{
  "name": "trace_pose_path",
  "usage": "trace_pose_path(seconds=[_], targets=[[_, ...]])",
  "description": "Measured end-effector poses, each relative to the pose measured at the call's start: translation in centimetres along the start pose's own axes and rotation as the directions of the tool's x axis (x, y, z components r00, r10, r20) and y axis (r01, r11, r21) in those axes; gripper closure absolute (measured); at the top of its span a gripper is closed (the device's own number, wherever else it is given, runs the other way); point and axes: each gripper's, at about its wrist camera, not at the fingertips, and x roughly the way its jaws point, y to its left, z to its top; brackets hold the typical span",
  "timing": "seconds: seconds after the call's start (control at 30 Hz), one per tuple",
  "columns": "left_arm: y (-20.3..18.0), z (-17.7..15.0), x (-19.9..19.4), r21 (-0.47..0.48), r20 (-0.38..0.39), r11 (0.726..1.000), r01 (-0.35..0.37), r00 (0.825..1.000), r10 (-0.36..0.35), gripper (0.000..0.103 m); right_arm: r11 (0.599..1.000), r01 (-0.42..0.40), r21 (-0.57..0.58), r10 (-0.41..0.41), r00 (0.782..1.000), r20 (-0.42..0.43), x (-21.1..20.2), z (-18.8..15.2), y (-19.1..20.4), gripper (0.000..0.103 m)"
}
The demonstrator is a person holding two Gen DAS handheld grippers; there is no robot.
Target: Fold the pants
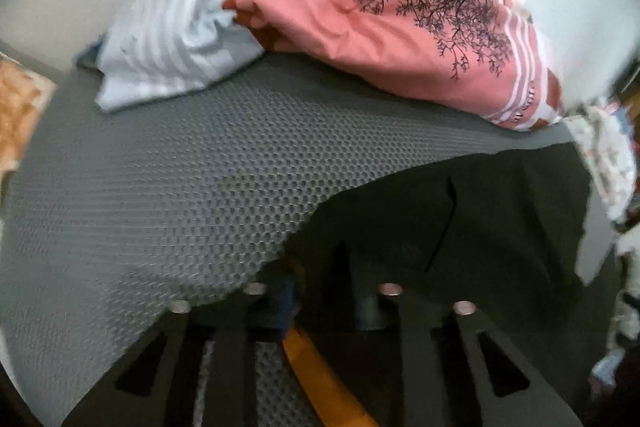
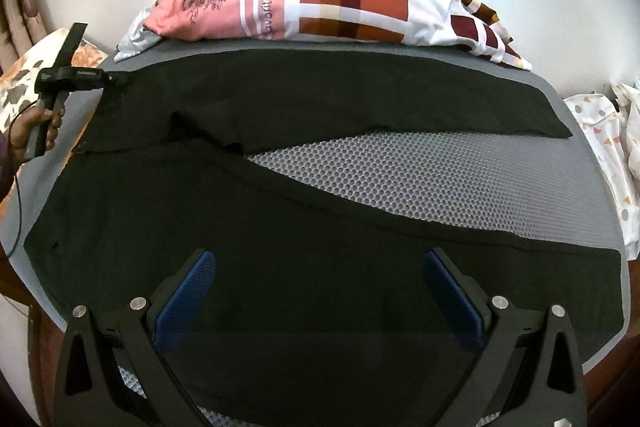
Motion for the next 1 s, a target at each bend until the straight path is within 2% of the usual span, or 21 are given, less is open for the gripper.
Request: trace_pose_path(seconds=[0.07,0.17,0.2,0.27,0.3,0.4,0.47,0.5,0.53,0.57,0.63,0.7,0.77,0.8,0.83,0.87,0.9,0.93,1.0], targets=[[-1.3,-0.2,-1.3,0.024,0.029,0.999,-0.045,0.999,0.044,0.092,0.999,-0.036,0.023,0.036,0.999,-0.006,0.0,0.7,-0.4,0.000],[-3.7,-0.8,-4.9,0.050,0.127,0.995,-0.084,0.989,0.077,0.093,0.991,-0.111,0.069,0.110,0.994,0.018,-0.2,2.5,-1.5,0.000],[-4.9,-1.2,-6.5,0.062,0.171,0.994,-0.085,0.983,0.073,0.093,0.982,-0.162,0.097,0.160,0.987,0.028,-0.3,3.3,-2.0,0.000],[-7.1,-2.7,-9.9,0.105,0.260,0.992,-0.072,0.965,0.042,0.093,0.943,-0.283,0.177,0.279,0.959,0.048,-0.2,5.2,-3.1,0.000],[-7.6,-3.3,-11.1,0.117,0.281,0.990,-0.075,0.959,0.039,0.093,0.923,-0.321,0.213,0.315,0.947,0.062,-0.2,6.2,-3.6,0.000],[-10.3,-6.2,-14.9,0.165,0.347,0.985,-0.055,0.938,-0.006,0.093,0.820,-0.482,0.309,0.484,0.872,0.076,1.3,9.3,-4.6,0.000],[-12.4,-7.9,-16.3,0.198,0.365,0.979,-0.042,0.930,-0.034,0.093,0.721,-0.570,0.395,0.587,0.805,0.089,2.9,10.8,-5.1,0.000],[-13.4,-9.2,-17.3,0.216,0.374,0.976,-0.033,0.926,-0.051,0.093,0.666,-0.608,0.432,0.636,0.765,0.095,3.7,11.6,-5.2,0.000],[-14.3,-10.5,-18.1,0.232,0.381,0.972,-0.035,0.923,-0.058,0.093,0.625,-0.628,0.464,0.669,0.737,0.096,4.6,12.4,-5.2,0.000],[-15.4,-11.8,-18.8,0.252,0.385,0.967,-0.038,0.921,-0.064,0.093,0.601,-0.638,0.482,0.689,0.718,0.092,5.5,13.2,-5.1,0.000],[-17.4,-14.4,-19.7,0.285,0.377,0.958,-0.037,0.923,-0.077,0.092,0.559,-0.643,0.524,0.715,0.693,0.088,7.1,14.5,-5.2,0.000],[-19.0,-16.3,-19.6,0.292,0.355,0.956,-0.038,0.932,-0.071,0.092,0.525,-0.635,0.567,0.739,0.671,0.068,9.2,15.7,-5.2,0.000],[-19.9,-17.8,-19.2,0.285,0.331,0.958,-0.021,0.941,-0.078,0.092,0.524,-0.594,0.610,0.723,0.689,0.048,11.2,15.7,-5.6,0.002],[-20.0,-18.4,-18.8,0.268,0.315,0.963,-0.009,0.946,-0.079,0.092,0.518,-0.579,0.630,0.721,0.692,0.044,12.0,15.6,-5.7,0.007],[-19.9,-18.7,-18.6,0.257,0.306,0.966,-0.002,0.949,-0.079,0.092,0.521,-0.564,0.641,0.715,0.699,0.034,12.9,15.6,-5.7,0.031],[-19.7,-19.0,-18.3,0.237,0.294,0.972,0.011,0.952,-0.083,0.092,0.550,-0.530,0.645,0.698,0.716,-0.007,13.9,15.5,-5.7,0.070],[-19.4,-19.2,-17.9,0.203,0.283,0.979,0.022,0.956,-0.080,0.091,0.564,-0.513,0.647,0.690,0.723,-0.028,14.4,15.3,-5.7,0.093],[-19.1,-19.3,-17.7,0.180,0.274,0.983,0.030,0.959,-0.079,0.091,0.571,-0.497,0.653,0.682,0.730,-0.041,14.9,14.9,-5.8,0.093],[-18.5,-19.6,-17.5,0.161,0.264,0.986,0.031,0.962,-0.074,0.091,0.555,-0.499,0.666,0.683,0.730,-0.022,15.3,13.9,-6.2,0.095]])
